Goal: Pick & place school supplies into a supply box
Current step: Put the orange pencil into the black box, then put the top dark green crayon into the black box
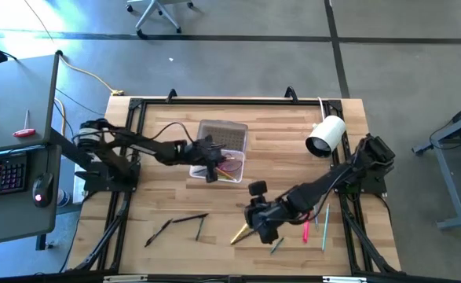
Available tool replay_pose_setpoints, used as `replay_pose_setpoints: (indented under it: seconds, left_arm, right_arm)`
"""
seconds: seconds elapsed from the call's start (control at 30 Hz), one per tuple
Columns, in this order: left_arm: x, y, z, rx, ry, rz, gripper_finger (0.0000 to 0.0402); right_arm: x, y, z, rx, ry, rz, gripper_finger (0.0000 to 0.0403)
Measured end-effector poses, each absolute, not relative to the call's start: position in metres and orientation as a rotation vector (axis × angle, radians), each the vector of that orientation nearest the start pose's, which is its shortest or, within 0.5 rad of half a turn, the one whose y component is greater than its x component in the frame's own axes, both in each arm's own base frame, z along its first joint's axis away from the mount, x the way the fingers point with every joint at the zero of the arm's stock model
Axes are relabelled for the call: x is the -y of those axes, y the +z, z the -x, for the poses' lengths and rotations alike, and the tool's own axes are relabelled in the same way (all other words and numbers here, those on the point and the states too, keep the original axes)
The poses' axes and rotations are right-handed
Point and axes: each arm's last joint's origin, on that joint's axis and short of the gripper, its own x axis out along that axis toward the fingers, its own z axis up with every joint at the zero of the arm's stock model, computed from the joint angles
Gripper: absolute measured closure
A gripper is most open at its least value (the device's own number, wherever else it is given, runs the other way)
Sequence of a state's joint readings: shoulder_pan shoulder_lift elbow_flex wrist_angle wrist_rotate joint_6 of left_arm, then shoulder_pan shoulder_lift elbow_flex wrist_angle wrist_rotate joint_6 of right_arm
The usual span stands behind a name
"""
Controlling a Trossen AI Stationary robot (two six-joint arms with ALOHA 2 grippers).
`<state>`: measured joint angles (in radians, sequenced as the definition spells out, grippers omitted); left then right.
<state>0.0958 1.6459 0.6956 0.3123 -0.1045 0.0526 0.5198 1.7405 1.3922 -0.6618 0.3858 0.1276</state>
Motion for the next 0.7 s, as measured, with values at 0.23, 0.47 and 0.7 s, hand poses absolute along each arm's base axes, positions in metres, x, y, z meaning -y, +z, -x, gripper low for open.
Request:
replay_pose_setpoints:
  seconds: [0.23,0.47,0.7]
  left_arm:
    - [-0.033,0.133,-0.323,-0.603,0.118,-0.084,0.0322]
    - [-0.035,0.130,-0.340,-0.664,0.118,-0.083,0.0265]
    - [-0.037,0.170,-0.359,-0.552,0.110,-0.082,0.0234]
  right_arm:
    - [-0.182,0.254,-0.310,-0.938,-0.034,0.277,0.0304]
    - [-0.188,0.249,-0.293,-1.027,-0.125,0.214,0.0304]
    - [-0.193,0.245,-0.267,-1.099,-0.307,0.147,0.0304]
